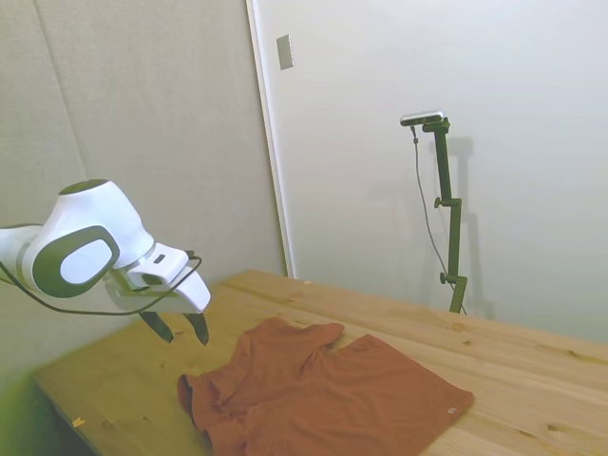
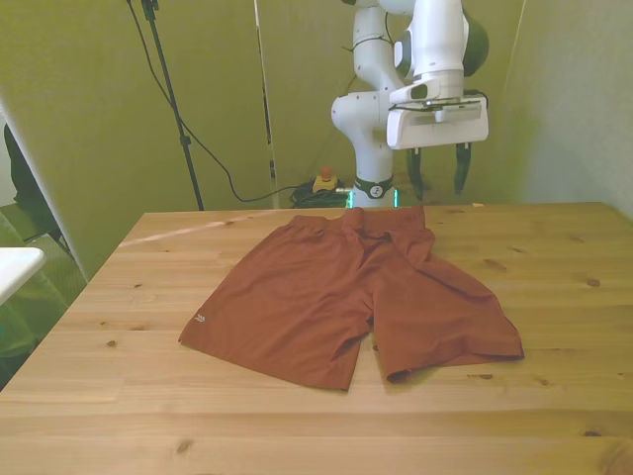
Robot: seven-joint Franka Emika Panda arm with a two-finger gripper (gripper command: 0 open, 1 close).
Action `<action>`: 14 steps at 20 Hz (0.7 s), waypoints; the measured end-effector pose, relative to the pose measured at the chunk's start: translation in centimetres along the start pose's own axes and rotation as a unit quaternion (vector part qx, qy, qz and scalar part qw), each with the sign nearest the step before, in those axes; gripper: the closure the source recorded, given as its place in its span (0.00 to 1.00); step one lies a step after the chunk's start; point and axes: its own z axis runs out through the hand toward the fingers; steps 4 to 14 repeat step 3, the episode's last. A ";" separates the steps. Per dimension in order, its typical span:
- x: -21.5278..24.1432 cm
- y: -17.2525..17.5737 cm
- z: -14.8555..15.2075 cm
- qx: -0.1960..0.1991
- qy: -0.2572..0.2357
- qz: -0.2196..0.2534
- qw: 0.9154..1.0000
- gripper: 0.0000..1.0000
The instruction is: Unfold the shorts
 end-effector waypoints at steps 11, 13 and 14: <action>2.7 1.5 -1.8 0.006 0.018 0.065 0.998 0.00; 2.7 1.5 -1.8 0.006 0.018 0.065 0.998 0.00; 2.7 1.5 -1.8 0.006 0.018 0.065 0.998 0.00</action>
